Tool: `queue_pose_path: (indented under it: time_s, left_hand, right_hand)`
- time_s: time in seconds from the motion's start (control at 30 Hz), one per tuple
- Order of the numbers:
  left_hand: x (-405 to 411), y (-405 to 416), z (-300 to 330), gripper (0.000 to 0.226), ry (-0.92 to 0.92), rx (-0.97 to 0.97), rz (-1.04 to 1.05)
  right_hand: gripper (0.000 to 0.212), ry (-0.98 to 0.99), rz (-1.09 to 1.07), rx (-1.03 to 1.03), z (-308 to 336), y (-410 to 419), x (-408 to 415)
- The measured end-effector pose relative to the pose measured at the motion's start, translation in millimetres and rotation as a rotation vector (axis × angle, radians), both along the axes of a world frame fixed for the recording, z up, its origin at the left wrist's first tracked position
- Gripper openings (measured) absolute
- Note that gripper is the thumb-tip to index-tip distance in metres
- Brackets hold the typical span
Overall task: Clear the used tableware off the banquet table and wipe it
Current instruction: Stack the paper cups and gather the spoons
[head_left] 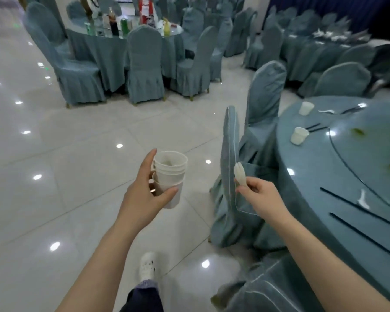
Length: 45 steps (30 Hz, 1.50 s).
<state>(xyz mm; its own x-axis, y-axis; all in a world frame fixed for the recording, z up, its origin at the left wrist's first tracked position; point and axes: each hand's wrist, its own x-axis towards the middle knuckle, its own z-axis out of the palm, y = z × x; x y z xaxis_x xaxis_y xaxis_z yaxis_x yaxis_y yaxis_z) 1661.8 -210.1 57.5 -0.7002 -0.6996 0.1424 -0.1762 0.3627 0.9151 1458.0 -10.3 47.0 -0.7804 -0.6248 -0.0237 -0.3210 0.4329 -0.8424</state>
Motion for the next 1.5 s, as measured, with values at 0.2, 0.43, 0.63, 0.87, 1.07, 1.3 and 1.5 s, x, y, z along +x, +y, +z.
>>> queue_pose_path:
  time_s: [0.2,0.43,0.63,0.87,1.07,1.3,1.5]
  left_hand:
    - [-138,-45,3,0.091,-0.004,-0.012,-0.321]
    - [-291,-83,20,0.092,0.057,0.039,-0.617]
    - [-380,-63,23,0.095,0.049,0.121,-0.795]
    - [-450,-25,4,0.086,-0.018,0.169,-0.935]
    - [-529,13,-8,0.079,-0.056,0.143,-0.893]
    - [-631,61,-14,0.071,-0.063,0.148,-0.661]
    - [-680,82,-29,0.072,-0.1,0.139,-0.629]
  right_hand:
    - [0.015,-0.013,-0.33,0.037,-11,12,-67]
    - [0.024,-0.062,-0.705,0.032,-14,14,-119]
    - [0.013,-0.065,-0.936,0.111,-29,46,-128]
    - [0.014,-0.045,-1.127,0.427,-54,112,-174]
    - [0.021,-0.061,-1.048,0.747,-89,185,-274]
    - [0.013,-0.076,-0.711,0.929,-108,261,-396]
    - [0.022,-0.063,-0.428,1.017,-130,282,-432]
